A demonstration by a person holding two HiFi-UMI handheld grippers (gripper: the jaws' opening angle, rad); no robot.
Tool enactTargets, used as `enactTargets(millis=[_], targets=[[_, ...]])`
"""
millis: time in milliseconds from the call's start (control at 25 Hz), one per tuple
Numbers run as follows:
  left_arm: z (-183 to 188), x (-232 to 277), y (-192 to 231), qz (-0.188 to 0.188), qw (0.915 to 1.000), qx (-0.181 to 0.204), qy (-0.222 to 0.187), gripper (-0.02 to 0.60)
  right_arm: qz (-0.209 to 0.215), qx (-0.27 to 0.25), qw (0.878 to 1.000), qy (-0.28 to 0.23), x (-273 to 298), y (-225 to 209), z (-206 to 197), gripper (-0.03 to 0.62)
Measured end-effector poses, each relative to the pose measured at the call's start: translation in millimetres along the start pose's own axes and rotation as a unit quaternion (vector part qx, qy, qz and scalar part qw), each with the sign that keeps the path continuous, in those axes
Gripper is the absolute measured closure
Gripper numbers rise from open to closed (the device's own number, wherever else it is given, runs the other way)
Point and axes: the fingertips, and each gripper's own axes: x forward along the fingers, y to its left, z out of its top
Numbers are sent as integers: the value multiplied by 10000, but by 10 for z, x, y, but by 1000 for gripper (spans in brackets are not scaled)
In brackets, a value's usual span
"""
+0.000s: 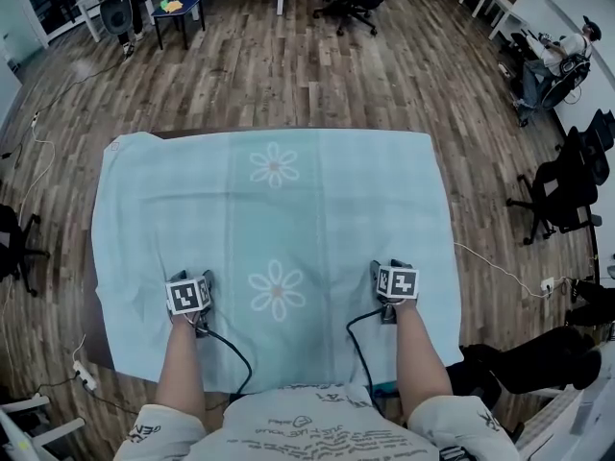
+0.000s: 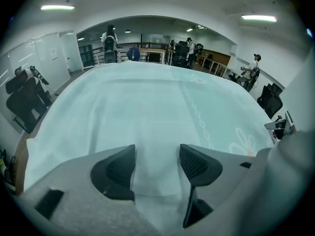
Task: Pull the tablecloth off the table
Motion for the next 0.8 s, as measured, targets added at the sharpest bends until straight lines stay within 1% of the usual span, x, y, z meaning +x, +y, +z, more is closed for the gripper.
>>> enactTargets(millis=[80, 200, 280, 320, 400, 480, 600, 720, 800], targets=[[8, 13, -54, -105, 9998, 138, 3, 309, -5, -23, 10000, 60, 8, 19, 6, 384], [8, 37, -166, -276, 9985, 459, 106, 413, 25, -103, 9999, 94, 25, 124, 6, 471], [-5, 39, -240, -297, 9975, 628, 153, 492, 45, -163, 9998, 125, 40, 207, -9, 540], [-11, 43, -276, -281, 9971, 689, 156, 516, 19, -200, 9997, 134, 43, 229, -11, 565], [-7, 50, -333, -212, 9967, 768, 143, 559, -79, -247, 9996, 90, 39, 233, 8, 574], [-4, 16, -369, -159, 9967, 790, 129, 568, -157, -214, 9996, -50, -2, 223, 29, 577], [50, -150, -445, -318, 9975, 626, -119, 569, -215, -114, 9983, -532, -234, 264, 77, 579], [137, -357, -513, -533, 9966, 431, -450, 569, -108, -64, 9957, -914, -476, 407, 149, 579], [141, -485, -601, -607, 9952, 501, -573, 569, 8, -202, 9944, -1042, -595, 503, 166, 579]])
